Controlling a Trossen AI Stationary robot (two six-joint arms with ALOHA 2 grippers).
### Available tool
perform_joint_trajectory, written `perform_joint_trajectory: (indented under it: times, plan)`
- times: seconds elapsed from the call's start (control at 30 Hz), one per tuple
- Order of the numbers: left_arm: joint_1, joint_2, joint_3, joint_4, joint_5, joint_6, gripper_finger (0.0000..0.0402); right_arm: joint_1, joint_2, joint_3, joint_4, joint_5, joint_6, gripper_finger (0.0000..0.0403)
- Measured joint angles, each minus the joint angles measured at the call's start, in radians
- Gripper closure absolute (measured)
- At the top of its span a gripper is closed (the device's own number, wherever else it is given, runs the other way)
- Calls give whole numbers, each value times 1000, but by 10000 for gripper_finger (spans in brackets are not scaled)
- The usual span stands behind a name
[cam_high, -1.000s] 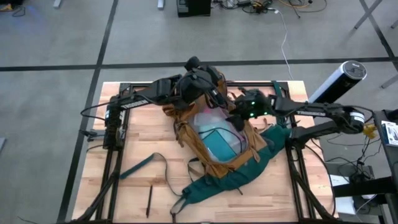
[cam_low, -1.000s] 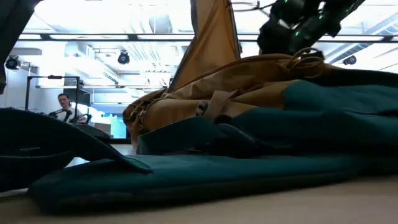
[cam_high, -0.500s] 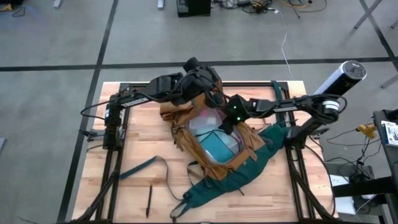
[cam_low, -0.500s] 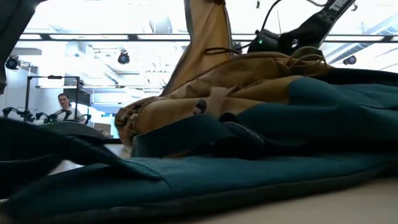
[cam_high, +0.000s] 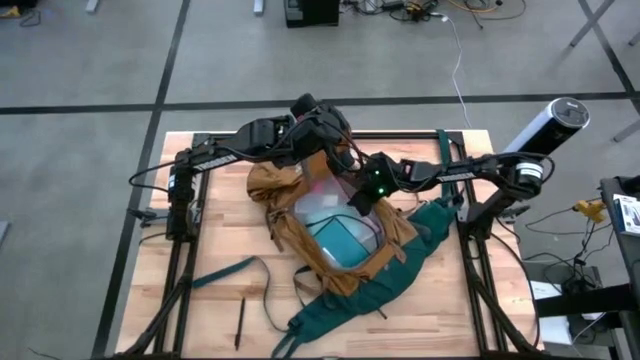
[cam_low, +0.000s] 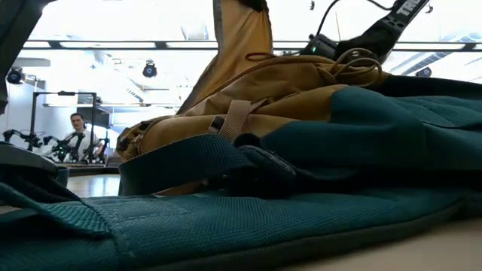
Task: Unpack backpack
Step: Remove the zip bag from the backpack
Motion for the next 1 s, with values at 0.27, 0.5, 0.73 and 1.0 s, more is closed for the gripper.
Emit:
perform_joint_trajectory:
  times: [0.27,0.5,0.73,1.0]
  plan:
    - [33,-2,0,64,7,30,402,11,-15,0,-20,-28,11,169]
    - [76,-3,0,199,203,50,402,19,42,1,41,69,12,84]
    - [78,-27,8,289,292,53,401,-12,-6,1,84,95,-16,69]
    - [74,-48,10,437,454,24,401,-59,-38,40,154,83,-58,82]
